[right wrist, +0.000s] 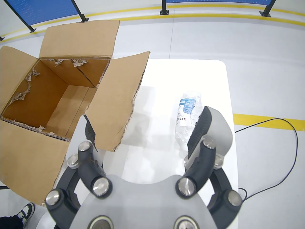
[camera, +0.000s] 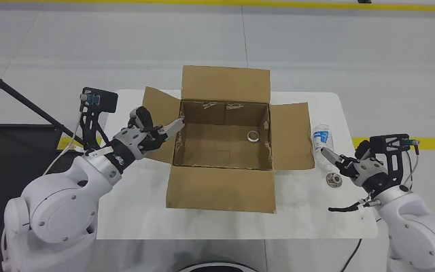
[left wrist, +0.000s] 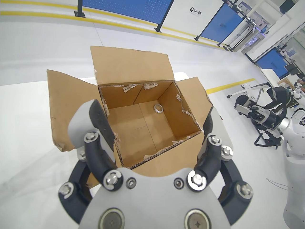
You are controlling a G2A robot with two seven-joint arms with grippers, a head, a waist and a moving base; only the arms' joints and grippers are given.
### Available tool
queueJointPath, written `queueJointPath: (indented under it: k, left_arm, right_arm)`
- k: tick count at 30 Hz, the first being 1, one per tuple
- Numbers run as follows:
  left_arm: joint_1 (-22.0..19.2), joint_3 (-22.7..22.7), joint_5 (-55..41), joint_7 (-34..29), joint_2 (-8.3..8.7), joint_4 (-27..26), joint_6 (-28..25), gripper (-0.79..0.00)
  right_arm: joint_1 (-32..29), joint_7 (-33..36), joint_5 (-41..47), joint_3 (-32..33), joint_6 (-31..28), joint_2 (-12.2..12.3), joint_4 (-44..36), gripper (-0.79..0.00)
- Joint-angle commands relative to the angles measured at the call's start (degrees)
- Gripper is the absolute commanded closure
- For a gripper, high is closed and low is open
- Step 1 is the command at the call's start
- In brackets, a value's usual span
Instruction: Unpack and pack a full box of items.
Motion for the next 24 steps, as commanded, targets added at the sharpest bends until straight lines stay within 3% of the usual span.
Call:
queueJointPath:
  k: [1, 5, 11, 18, 24]
  left_arm:
    - [0.2, 1.3, 1.1, -0.4, 0.12, 0.8, -0.5, -0.785]
    - [-4.1, 6.6, 4.2, -3.8, 0.28, 2.8, 1.9, -0.785]
    - [-18.0, 18.7, 8.6, -11.1, -0.43, 10.4, 12.0, -0.785]
    - [-36.6, 33.1, 9.3, -21.4, -2.75, 26.7, 21.8, -0.785]
    - [-47.2, 42.2, 3.7, -22.7, -5.47, 43.8, 21.6, -0.785]
  right_arm:
    - [0.0, 0.0, 0.0, 0.0, 0.0, 0.0, 0.0, -0.785]
    - [0.0, 0.0, 0.0, 0.0, 0.0, 0.0, 0.0, -0.785]
    - [0.0, 0.0, 0.0, 0.0, 0.0, 0.0, 0.0, -0.785]
    - [0.0, 0.0, 0.0, 0.0, 0.0, 0.0, 0.0, -0.785]
    - [0.0, 0.0, 0.0, 0.0, 0.0, 0.0, 0.0, -0.785]
